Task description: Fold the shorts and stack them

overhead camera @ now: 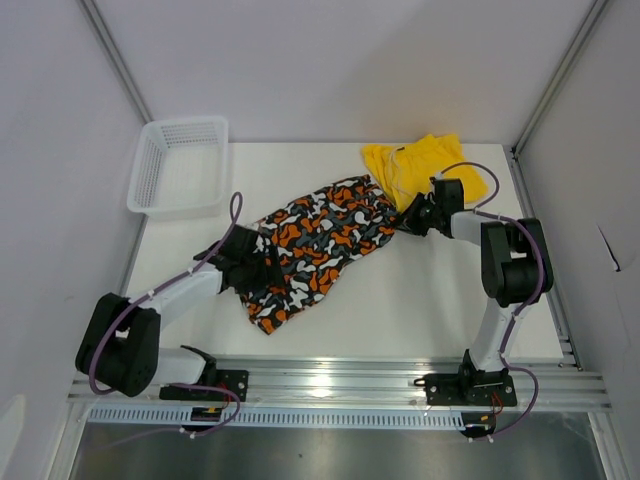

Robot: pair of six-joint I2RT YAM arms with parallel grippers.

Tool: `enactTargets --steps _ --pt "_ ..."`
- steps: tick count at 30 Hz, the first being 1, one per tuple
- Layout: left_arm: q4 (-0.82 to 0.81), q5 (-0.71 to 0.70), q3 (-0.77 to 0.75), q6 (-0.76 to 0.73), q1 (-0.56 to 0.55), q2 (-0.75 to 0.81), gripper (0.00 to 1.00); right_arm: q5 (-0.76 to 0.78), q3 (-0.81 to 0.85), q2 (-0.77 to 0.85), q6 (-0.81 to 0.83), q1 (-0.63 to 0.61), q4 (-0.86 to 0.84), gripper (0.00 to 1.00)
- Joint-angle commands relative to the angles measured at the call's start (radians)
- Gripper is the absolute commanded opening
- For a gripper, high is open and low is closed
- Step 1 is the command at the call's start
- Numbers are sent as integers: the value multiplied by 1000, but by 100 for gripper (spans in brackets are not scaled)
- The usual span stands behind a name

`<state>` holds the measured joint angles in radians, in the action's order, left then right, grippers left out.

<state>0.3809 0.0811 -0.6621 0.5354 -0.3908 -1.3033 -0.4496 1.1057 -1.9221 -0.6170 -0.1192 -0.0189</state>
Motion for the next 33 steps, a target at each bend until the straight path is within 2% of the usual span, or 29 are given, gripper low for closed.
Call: enactTargets --steps 1,7,15,17,18,21,23,26,29,33 --pt "-42 -52 16 15 4 -23 81 -2 -21 49 -40 3 -76 3" --pt "-77 -104 39 2 73 -53 81 106 -131 217 48 -17 72 0" --pt "-114 -153 -62 -26 156 -180 79 261 -412 495 94 -134 232 0" --pt "-120 -162 -73 -31 182 -197 79 264 -472 579 94 -149 264 18" --pt "-119 -170 -86 -34 196 -198 79 267 -486 609 94 -164 276 46" --pt "-131 -187 -91 -41 220 -198 79 279 -530 751 92 -174 332 68" --pt "-143 -193 -90 -49 225 -194 79 287 -538 866 105 -172 353 71" --pt "-154 -210 -90 -63 225 -198 79 266 -541 952 128 -157 332 75" --pt "-160 -225 -88 -75 225 -197 80 178 -524 942 167 -123 274 74" --pt "-168 -228 -82 -87 225 -192 80 91 -481 806 201 -108 211 73"
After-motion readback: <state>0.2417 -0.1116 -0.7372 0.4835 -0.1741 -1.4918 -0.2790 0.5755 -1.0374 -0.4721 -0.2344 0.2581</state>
